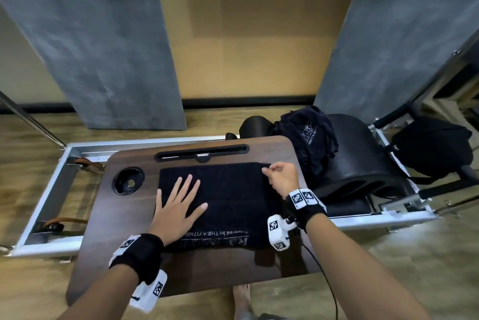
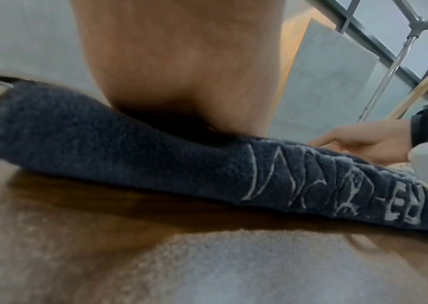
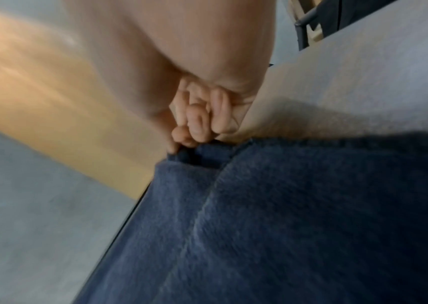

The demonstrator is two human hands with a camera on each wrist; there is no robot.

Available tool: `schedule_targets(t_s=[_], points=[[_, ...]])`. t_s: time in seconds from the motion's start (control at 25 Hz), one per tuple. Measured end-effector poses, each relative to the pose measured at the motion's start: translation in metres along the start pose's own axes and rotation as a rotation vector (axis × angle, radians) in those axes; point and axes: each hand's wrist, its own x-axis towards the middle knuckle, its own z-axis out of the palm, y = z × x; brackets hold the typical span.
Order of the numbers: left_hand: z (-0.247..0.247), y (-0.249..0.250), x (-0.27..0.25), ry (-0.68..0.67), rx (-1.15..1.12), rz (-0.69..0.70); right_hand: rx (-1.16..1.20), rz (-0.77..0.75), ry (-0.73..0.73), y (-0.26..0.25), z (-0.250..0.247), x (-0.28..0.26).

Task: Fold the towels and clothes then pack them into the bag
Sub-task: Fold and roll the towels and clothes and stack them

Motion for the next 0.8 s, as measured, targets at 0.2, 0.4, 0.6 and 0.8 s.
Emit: schedule_targets(t_s=[0.2,0.4,0.6,0.8], points=[[-0.001,-0.003,-0.009,0.225,-0.166,0.025,-0.036,-0.085,0.108,0.005,-0.022,0.001],[-0.004,-0.026,-0.025,0.428,-0.105,-0.036,-0.543,-0.335,-0.324,0.026,-0.038,-0.031],[-0.007,-0.034,-0.035,0.384,-0.136,-0.151,-0.789,-0.364,-0.293,0.036,-0.047,-0.057],[-0.019,-0.032,-0.041,0.438,-0.583,-0.239,-0.28,-0.271,-0.25,0.027,-0.054,-0.073]])
